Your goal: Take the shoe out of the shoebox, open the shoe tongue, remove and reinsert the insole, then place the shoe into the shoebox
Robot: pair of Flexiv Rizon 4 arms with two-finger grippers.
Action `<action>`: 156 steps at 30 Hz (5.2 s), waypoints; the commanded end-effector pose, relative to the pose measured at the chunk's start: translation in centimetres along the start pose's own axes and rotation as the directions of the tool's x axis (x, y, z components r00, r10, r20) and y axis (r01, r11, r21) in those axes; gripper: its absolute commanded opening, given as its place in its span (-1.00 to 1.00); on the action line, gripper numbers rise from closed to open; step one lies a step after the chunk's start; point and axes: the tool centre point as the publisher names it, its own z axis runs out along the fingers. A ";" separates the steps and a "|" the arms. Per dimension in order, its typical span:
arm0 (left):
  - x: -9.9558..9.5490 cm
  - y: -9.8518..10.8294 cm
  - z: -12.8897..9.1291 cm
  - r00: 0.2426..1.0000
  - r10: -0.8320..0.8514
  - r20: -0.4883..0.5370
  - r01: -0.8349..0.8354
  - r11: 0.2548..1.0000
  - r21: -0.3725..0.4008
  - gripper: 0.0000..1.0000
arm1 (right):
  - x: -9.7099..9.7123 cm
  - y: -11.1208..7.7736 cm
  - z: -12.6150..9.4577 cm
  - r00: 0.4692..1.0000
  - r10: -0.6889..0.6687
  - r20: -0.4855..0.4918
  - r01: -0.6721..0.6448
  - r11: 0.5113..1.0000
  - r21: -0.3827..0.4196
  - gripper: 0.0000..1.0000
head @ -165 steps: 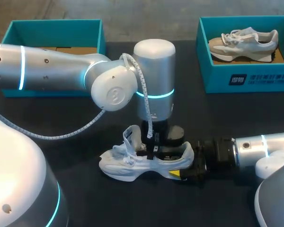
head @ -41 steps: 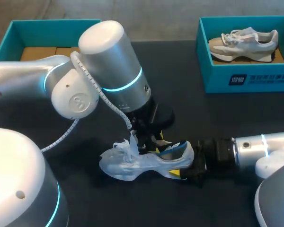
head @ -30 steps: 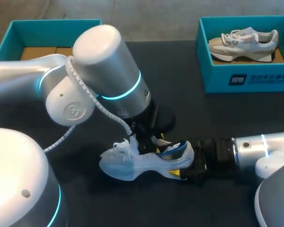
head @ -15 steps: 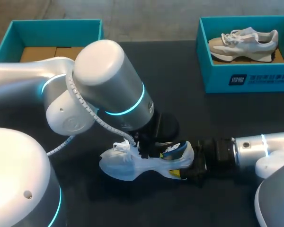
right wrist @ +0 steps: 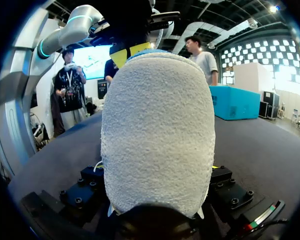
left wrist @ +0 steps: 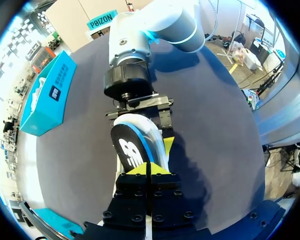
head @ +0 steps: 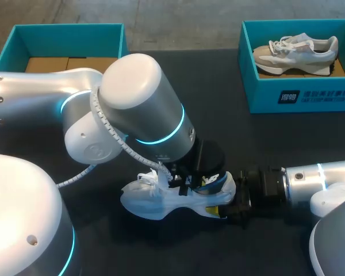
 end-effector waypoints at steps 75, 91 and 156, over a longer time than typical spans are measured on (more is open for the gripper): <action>-2.0 -2.9 1.1 0.969 -0.174 0.174 0.169 0.985 0.042 -0.91 | 0.1 0.0 0.0 1.000 -0.001 0.002 0.001 1.000 0.002 -1.00; -1.2 -1.7 2.2 0.957 -0.211 0.202 0.204 0.978 0.052 0.55 | 0.1 0.0 0.0 1.000 -0.001 0.002 0.001 1.000 0.002 -1.00; -3.6 -5.2 -0.9 0.948 -0.300 0.108 0.271 0.937 0.220 -1.00 | 0.1 0.0 0.0 1.000 -0.001 0.002 0.001 1.000 0.002 -1.00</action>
